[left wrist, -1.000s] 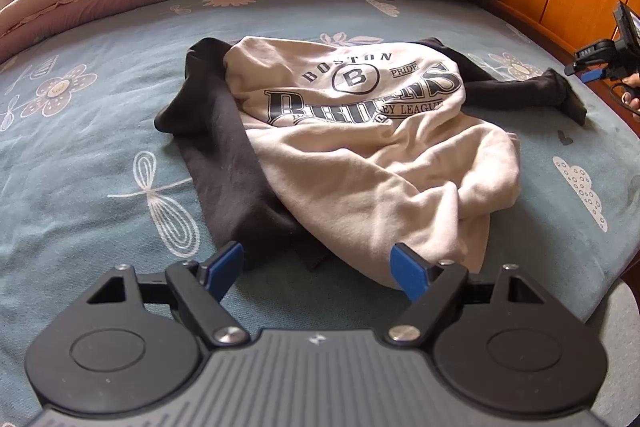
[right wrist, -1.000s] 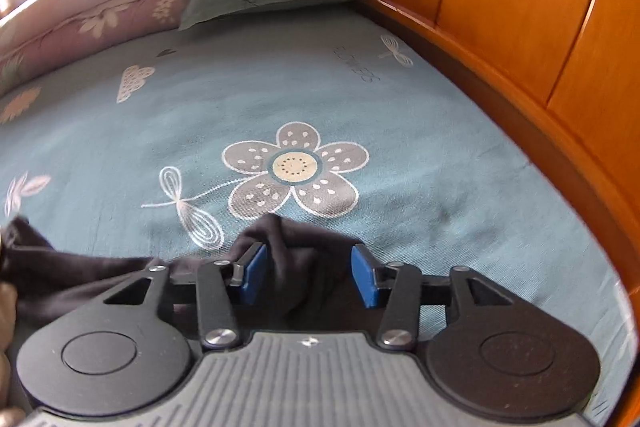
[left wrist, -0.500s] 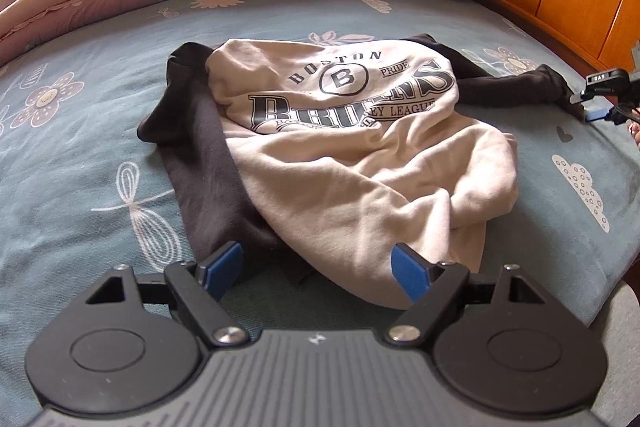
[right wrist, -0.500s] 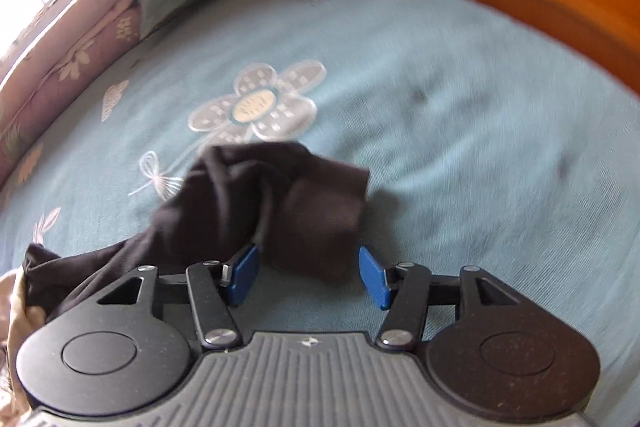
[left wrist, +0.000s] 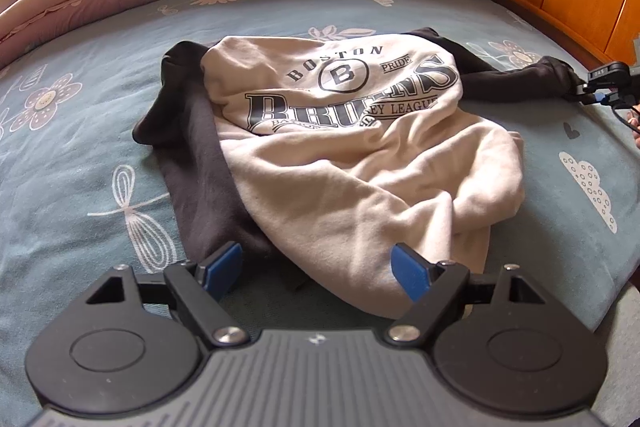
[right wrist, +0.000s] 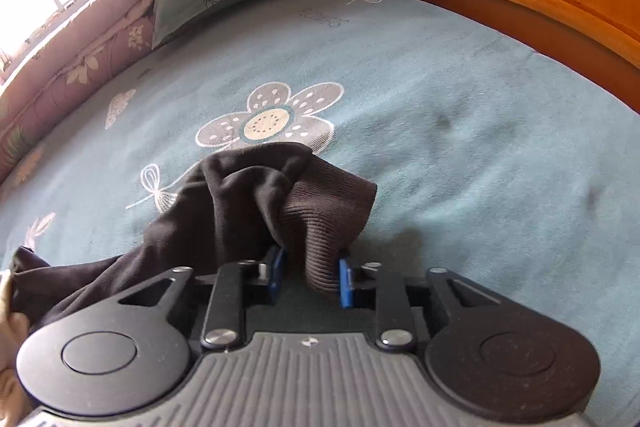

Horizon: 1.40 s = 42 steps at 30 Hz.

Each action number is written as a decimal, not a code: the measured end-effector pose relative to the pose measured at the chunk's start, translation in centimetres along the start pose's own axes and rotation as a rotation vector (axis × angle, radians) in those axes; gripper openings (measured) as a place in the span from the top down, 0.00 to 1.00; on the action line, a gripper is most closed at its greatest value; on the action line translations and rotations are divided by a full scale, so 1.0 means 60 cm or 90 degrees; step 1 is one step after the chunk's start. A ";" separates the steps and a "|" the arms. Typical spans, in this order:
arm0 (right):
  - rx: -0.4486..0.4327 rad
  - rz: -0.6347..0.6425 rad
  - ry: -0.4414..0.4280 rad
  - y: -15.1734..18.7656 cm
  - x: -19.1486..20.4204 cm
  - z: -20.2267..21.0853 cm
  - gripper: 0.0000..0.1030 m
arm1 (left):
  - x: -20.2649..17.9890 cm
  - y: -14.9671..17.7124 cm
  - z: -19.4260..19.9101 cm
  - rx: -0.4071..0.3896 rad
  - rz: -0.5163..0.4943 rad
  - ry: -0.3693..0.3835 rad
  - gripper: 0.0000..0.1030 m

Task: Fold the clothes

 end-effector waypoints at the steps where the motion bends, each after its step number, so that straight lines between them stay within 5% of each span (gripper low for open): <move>1: -0.004 0.003 0.008 -0.005 -0.007 0.009 0.71 | -0.001 0.000 0.001 -0.001 0.000 0.002 0.20; 11: -0.020 0.020 0.090 -0.041 -0.100 0.095 0.66 | 0.001 0.000 0.019 -0.009 0.011 0.005 0.20; 19: -0.025 0.076 0.119 -0.028 -0.060 0.129 0.52 | 0.015 -0.001 0.035 -0.013 0.010 0.000 0.20; 27: -0.011 0.189 -0.008 0.030 0.103 0.185 0.35 | 0.064 0.006 0.052 -0.019 0.031 -0.019 0.20; 34: 0.020 0.295 -0.148 0.160 0.282 0.239 0.31 | 0.106 0.018 0.026 -0.019 0.046 -0.034 0.22; 42: 0.070 0.344 -0.255 0.300 0.407 0.275 0.29 | 0.120 0.055 -0.013 0.018 0.106 0.001 0.33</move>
Point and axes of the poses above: each gripper's, at about its wrist camera, not at the fingertips, and z roughly against the way its jaws point, x to its left, y to its underside, the point moved 10 cm from there along -z, roughly the way its jaws point, and after that the axes turned 8 degrees about -x, right-handed, at the moved point
